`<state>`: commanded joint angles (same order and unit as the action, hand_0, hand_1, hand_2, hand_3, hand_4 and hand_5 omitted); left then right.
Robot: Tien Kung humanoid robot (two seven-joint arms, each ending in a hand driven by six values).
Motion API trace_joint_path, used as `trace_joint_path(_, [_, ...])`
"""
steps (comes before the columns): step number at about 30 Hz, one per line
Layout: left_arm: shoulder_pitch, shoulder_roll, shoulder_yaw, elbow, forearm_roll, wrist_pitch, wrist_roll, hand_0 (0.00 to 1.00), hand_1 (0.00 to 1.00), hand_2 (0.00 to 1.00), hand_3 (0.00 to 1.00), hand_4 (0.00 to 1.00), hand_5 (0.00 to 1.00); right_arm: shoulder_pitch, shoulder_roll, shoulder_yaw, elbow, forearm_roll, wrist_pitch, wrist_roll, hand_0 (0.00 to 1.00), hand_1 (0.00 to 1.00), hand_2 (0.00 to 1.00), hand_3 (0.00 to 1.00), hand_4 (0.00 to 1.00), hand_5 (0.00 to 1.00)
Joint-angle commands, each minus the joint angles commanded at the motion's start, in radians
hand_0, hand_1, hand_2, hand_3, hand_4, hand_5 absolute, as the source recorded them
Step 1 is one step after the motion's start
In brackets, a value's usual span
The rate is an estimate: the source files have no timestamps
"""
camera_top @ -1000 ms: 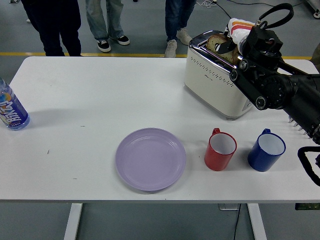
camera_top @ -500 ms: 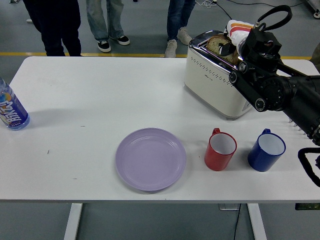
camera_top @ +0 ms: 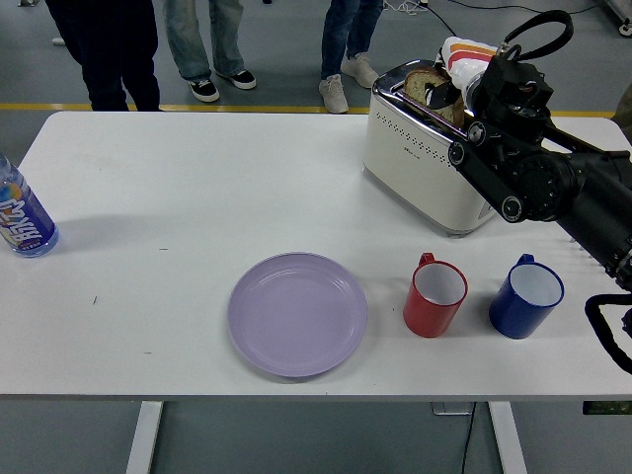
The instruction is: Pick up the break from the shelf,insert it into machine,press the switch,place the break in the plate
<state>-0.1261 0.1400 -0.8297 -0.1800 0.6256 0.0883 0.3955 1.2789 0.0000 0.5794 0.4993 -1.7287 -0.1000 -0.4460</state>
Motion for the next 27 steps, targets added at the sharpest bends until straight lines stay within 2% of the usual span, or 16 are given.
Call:
trace_joint_path(10, [0.017,-0.001,-0.009,0.0,0.009,0.001,0.003,0.328,0.432,0.582,0.719,0.604,0.998,-0.017,-0.043,0.029,0.064,-0.03,-0.004,-0.009,0.227,0.239,0.439,0.515,0.411,0.002])
trace_joint_path(20, [0.017,-0.001,-0.007,0.0,0.005,0.002,0.002,0.328,0.434,0.583,0.719,0.602,0.998,-0.022,-0.077,0.058,0.099,-0.048,-0.01,-0.012,0.213,0.236,0.435,0.512,0.411,0.002])
trace_joint_path(27, [0.017,-0.002,-0.007,0.0,0.001,0.003,0.002,0.328,0.435,0.586,0.718,0.602,0.998,-0.019,-0.106,0.097,0.148,-0.07,-0.013,-0.016,0.212,0.235,0.435,0.512,0.411,0.002])
